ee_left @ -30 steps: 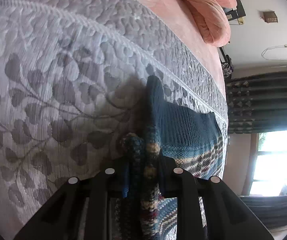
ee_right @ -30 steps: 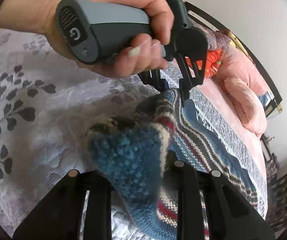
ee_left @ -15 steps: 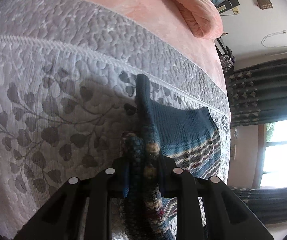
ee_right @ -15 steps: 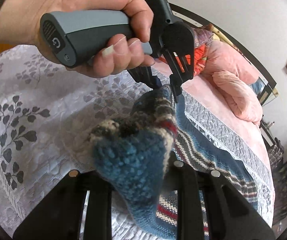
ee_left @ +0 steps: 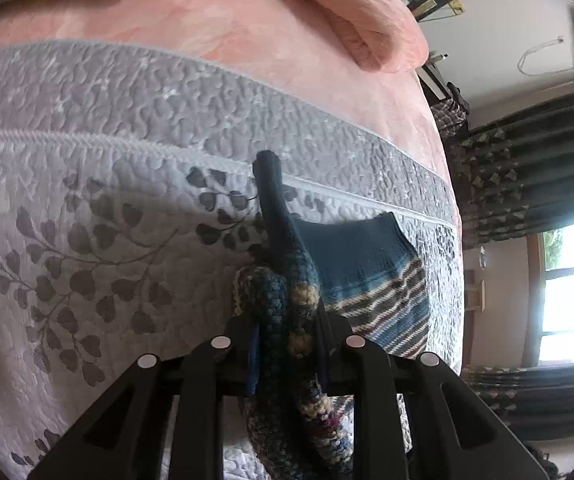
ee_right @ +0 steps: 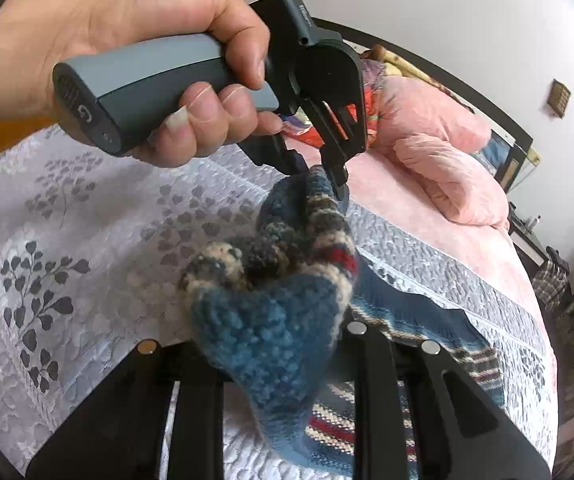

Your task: Fold small clothes

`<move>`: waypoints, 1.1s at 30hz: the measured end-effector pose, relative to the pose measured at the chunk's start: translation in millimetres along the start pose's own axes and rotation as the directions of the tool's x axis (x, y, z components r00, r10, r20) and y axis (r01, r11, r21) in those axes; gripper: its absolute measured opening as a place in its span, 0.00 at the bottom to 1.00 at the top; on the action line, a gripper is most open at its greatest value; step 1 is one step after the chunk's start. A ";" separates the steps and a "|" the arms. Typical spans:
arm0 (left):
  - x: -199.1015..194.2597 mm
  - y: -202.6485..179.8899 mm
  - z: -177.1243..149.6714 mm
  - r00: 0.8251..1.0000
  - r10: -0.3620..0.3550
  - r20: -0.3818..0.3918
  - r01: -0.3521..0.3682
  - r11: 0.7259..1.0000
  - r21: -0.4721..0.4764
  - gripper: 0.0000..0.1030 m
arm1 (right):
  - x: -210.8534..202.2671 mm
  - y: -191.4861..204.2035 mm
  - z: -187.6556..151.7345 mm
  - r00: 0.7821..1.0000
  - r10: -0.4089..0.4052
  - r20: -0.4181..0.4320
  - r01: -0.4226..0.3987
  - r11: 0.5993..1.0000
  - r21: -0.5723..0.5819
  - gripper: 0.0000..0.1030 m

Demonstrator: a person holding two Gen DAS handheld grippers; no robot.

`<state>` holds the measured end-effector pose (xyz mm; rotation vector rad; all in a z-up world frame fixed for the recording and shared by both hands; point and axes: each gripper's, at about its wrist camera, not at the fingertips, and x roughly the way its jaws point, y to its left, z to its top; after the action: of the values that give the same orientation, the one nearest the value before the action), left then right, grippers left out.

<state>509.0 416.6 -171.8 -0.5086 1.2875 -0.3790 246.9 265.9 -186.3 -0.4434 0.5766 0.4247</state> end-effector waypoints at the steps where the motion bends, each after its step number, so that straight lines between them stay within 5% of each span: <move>1: -0.4 -4.0 0.4 1.000 0.001 0.000 -0.001 1.000 0.004 0.21 | -2.3 -4.2 0.6 1.000 -0.001 0.002 0.001 1.000 0.012 0.19; 33: 20.2 -171.6 6.8 0.998 0.068 -0.013 -0.065 0.983 0.174 0.20 | -46.4 -115.2 -14.6 0.997 -0.069 0.039 0.057 0.966 0.251 0.19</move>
<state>522.8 264.1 -91.4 -0.3143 1.2728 -0.4364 262.8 151.9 -137.5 -0.2089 0.5605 0.2958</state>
